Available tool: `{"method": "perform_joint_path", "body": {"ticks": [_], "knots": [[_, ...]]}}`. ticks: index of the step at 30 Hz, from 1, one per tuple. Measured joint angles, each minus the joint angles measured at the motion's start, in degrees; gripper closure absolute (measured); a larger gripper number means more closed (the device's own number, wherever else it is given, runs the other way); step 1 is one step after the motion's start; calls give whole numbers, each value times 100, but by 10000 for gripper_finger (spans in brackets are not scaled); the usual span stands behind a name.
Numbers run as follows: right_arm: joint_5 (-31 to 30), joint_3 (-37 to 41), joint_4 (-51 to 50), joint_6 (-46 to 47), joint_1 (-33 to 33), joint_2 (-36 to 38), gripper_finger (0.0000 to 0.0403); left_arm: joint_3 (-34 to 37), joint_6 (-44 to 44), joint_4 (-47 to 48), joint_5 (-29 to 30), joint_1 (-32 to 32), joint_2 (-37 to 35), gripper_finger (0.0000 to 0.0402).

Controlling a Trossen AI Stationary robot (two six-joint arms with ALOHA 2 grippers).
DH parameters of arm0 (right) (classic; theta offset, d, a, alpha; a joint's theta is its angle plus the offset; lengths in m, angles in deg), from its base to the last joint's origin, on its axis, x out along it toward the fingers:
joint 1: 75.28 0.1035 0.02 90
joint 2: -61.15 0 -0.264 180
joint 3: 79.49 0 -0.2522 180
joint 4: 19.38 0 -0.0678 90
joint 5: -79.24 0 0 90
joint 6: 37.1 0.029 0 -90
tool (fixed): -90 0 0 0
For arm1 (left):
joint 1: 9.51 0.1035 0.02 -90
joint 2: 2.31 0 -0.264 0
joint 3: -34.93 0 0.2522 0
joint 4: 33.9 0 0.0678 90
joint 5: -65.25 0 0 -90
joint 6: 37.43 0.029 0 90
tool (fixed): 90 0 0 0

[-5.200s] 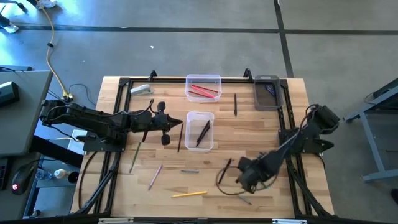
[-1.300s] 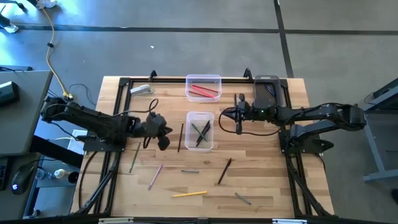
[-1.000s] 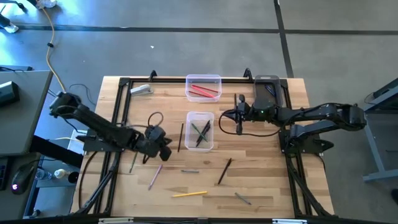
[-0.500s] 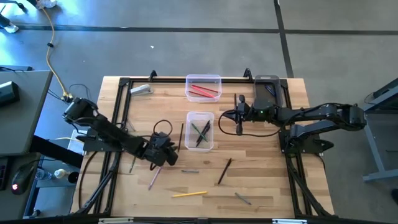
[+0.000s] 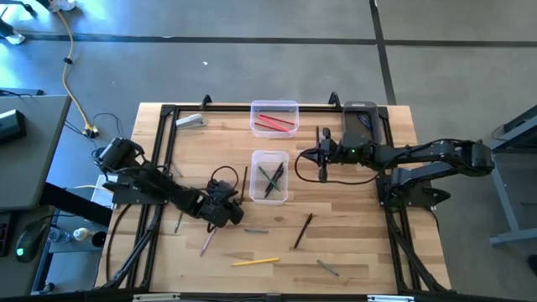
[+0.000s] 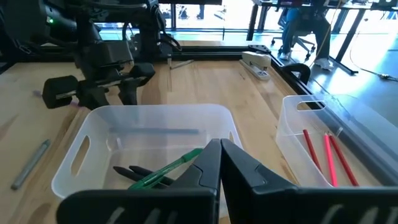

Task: Sort crayons/erasers/pens/pencils in bins
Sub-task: Put the blue color pencil into the top transparent bin

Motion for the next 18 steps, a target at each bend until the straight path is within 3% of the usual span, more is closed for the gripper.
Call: {"method": "perform_joint_path", "body": {"ticks": [6,18], "knots": [[0,0,0,-44,3,0,403,-380,498,335,171,26,288,247],[2,0,-11,-42,3,0,403,-1236,140,3270,-90,65,337,281]]}}
